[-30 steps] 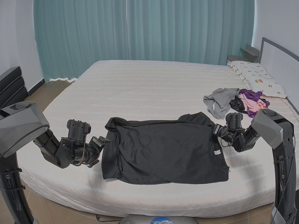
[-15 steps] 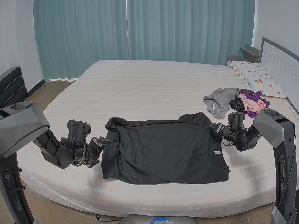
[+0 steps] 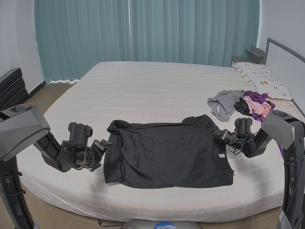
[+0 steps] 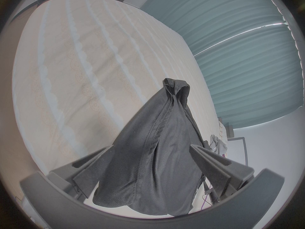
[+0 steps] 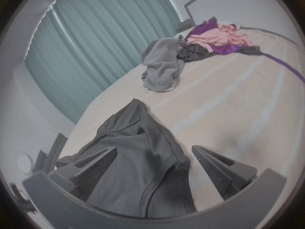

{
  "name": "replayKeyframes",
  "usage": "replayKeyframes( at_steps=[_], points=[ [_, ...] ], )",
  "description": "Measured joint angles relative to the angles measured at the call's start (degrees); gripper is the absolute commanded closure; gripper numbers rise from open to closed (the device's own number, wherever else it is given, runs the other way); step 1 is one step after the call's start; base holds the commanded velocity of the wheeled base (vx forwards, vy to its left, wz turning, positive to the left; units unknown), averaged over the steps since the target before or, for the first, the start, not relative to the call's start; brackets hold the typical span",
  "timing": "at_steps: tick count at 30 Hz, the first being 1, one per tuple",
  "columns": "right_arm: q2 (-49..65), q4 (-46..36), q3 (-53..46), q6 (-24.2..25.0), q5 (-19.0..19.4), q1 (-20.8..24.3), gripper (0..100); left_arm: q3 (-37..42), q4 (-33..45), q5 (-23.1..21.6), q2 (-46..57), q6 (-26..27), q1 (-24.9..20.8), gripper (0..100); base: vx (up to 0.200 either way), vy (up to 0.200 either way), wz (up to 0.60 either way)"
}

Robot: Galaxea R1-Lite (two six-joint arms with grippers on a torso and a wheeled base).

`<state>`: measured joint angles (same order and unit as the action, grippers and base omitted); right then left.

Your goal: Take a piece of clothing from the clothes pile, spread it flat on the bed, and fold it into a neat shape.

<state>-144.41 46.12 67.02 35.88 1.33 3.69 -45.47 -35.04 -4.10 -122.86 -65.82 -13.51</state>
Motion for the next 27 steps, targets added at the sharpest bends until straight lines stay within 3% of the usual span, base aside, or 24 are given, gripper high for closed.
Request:
replayKeyframes(
  at_steps=[5, 12, 19, 27],
  points=[
    [2.68, 0.35, -4.27, 5.64, 1.51, -0.54, 0, -0.37, 0.00, 0.09, 0.04, -0.11, 0.00, 0, 0.000, 0.000, 0.00],
    [6.53, 2.22, -10.22, 12.70, 2.61, -1.13, 0, -0.59, 0.04, 0.05, 0.15, -0.33, 0.43, 0, 0.171, 0.000, 0.00],
    [8.13, 9.01, -15.79, 14.15, 4.74, -1.16, 0, -0.67, 0.11, 0.05, 0.09, -0.33, 0.34, 0, 0.000, 0.000, 0.00],
    [8.44, 9.58, -17.86, 14.29, 5.16, -0.94, 0, -1.00, 0.06, 0.79, -0.18, -0.17, 0.56, 0, 0.000, 0.000, 0.00]
  ],
)
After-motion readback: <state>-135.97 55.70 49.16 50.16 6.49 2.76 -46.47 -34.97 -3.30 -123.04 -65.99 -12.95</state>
